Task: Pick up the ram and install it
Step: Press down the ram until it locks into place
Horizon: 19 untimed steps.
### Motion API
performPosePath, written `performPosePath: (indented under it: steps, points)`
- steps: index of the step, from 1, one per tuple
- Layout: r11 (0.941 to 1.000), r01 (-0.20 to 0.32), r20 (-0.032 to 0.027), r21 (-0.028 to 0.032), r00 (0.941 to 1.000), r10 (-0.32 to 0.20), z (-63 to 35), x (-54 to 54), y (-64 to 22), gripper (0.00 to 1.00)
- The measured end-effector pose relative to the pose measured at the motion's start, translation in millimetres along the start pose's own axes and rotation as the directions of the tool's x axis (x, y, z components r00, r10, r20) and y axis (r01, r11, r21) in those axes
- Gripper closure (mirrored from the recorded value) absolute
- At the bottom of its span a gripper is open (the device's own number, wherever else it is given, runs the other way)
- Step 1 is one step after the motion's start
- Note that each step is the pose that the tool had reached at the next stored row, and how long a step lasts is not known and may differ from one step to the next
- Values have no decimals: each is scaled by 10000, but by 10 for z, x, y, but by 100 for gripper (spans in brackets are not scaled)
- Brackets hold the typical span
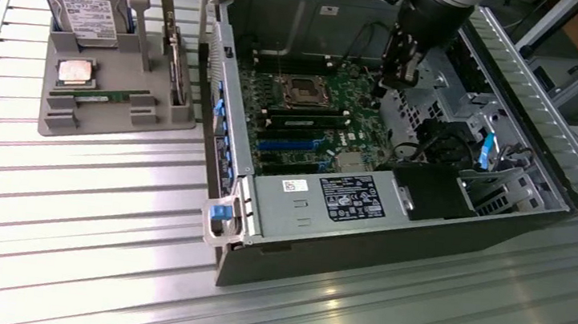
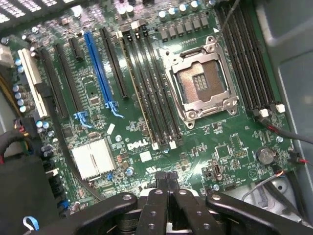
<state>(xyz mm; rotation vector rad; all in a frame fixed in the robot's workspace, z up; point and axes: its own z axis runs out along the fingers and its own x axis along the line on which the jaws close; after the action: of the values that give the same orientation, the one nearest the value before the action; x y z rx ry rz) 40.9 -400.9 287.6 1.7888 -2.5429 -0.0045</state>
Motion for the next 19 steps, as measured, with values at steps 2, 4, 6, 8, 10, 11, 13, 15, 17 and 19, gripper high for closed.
performPosePath:
  steps: [2, 4, 6, 8, 10, 11, 13, 15, 17, 19]
  points:
    - [9977, -673, 10, -16, 9977, 673, 0, 0, 0, 89]
    - [9927, -1206, 18, -29, 9927, 1206, 0, 0, 0, 89]
    - [9871, -1603, 22, -39, 9871, 1603, 0, 0, 0, 89]
    - [9768, -2139, 28, -52, 9768, 2140, 0, 0, 0, 89]
    - [9590, -2834, 35, -71, 9590, 2835, 0, 0, 0, 89]
    - [9482, -3175, 38, -81, 9482, 3176, 0, 0, 0, 89]
    - [9231, -3845, 44, -101, 9231, 3845, 0, 0, 0, 89]
    - [8957, -4446, 50, -122, 8957, 4447, 0, 0, 0, 89]
    - [8776, -4791, 52, -134, 8777, 4792, 0, 0, 0, 89]
    - [8568, -5155, 55, -148, 8568, 5156, 0, 0, 0, 89]
